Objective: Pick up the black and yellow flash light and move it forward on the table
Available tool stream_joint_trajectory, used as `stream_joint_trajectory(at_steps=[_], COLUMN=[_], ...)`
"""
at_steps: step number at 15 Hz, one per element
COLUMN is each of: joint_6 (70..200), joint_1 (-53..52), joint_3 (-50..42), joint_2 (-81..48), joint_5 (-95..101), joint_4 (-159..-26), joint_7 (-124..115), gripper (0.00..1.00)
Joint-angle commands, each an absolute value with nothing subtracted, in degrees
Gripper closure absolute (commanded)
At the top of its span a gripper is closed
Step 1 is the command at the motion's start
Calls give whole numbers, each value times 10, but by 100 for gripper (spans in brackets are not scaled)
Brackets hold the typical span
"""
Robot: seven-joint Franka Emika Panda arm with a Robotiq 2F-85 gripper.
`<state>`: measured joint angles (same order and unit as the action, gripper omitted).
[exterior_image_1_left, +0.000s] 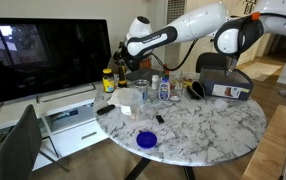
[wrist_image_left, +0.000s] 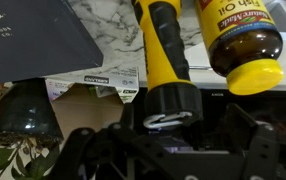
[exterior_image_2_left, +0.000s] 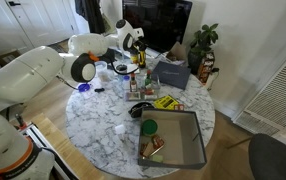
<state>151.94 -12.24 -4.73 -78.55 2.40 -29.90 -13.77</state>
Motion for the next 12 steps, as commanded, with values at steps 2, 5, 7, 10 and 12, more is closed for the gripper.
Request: stream_joint_trajectory(at_steps=[2,5,7,10,12], joint_6=[1525,1526,1544,1517,1508], joint_1=[-124,-122,-126,-125,-124], joint_3=[-73,-78,-74,-63,-60], joint_2=[-847,-856,-825,-799,-783], joint_5=[38,42,39,34,33], joint_4=[-228,-213,-254,-254,-254], joint_7=[-171,-174,-173,-157,-152], gripper=[46,68,68,68,68])
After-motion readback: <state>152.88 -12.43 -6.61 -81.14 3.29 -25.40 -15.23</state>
